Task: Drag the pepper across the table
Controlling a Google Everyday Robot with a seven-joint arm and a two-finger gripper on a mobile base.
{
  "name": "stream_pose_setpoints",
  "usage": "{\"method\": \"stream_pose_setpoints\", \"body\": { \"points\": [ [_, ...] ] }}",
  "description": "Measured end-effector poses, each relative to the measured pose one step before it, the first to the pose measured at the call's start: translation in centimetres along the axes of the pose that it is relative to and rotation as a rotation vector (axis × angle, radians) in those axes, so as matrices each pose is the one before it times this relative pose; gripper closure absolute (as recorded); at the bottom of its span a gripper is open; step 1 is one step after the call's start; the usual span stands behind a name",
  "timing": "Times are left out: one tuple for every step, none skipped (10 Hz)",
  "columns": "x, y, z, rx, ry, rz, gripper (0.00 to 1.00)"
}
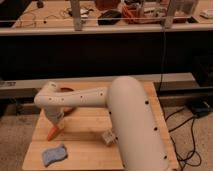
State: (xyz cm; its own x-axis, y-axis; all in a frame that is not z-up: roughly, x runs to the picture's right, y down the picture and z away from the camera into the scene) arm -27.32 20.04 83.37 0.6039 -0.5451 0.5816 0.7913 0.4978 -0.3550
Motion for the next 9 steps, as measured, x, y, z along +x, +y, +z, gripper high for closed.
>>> {"method": "stream_pose_setpoints", "body": {
  "points": [
    [-0.078, -0.184, 0.024, 0.00087, 0.00128, -0.00316, 1.00],
    [-0.289, -0.413, 0.044, 0.00094, 0.00191, -0.00798, 1.00],
    [-0.327, -0.408, 0.076, 0.00120, 0.00175, -0.00884, 1.00],
    [-0.301, -0.409, 0.129, 0.00064, 0.00044, -0.00818, 1.00],
    [-0.116, -0.293, 0.064, 0.00091, 0.00031, -0.00500, 1.00],
    [-0.055, -0.190, 0.072, -0.00057, -0.00045, -0.00484, 1.00],
    [-0.097, -0.248, 0.037, 0.00246, -0.00124, -0.00368, 1.00],
    [-0.061, -0.249, 0.092, 0.00227, 0.00125, -0.00394, 1.00],
    [-0.243, -0.283, 0.077, 0.00202, -0.00013, -0.00580, 1.00]
  ]
}}
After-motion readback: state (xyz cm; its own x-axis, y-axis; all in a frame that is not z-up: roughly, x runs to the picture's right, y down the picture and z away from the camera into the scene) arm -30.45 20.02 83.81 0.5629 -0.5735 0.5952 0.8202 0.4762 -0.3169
